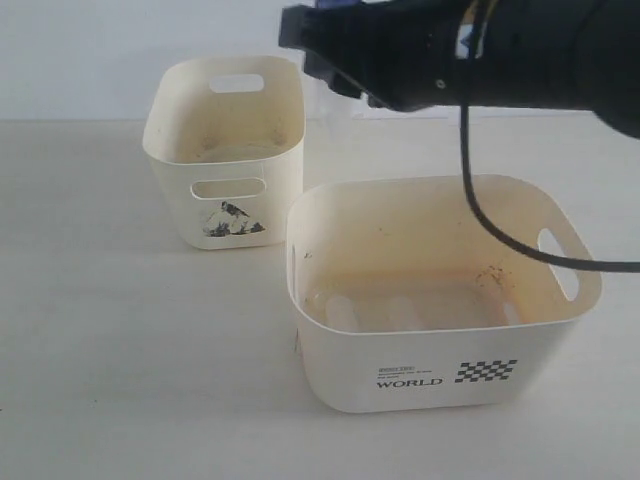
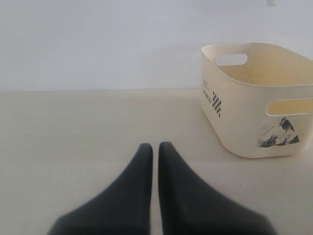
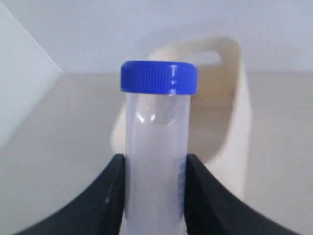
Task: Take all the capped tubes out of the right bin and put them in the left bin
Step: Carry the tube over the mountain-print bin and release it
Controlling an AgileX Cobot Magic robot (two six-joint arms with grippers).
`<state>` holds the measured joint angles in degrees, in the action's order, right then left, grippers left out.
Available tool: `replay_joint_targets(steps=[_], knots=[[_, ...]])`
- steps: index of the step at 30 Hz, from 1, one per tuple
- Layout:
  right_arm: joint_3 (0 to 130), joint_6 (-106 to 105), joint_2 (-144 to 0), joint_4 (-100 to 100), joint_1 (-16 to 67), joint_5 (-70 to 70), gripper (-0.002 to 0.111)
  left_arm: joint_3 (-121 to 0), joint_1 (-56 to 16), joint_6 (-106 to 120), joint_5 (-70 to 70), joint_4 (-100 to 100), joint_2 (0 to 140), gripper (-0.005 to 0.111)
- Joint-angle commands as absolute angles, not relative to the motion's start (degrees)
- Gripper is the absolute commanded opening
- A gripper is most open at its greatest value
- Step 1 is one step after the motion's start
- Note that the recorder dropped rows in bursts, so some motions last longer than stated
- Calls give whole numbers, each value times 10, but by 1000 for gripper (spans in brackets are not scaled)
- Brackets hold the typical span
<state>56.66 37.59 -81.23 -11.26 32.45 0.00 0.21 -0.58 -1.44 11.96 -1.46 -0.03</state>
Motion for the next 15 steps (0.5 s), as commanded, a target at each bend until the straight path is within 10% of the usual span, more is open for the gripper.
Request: replay_joint_targets(steps=[1, 12, 15], knots=[[597, 378, -876, -107, 331, -126, 0, 0, -6, -20, 120, -12, 0, 4], [784, 370, -1069, -107, 331, -134, 2, 0, -6, -20, 120, -12, 0, 4], [820, 356, -1098, -107, 331, -115, 22, 0, -6, -20, 120, -12, 0, 4]])
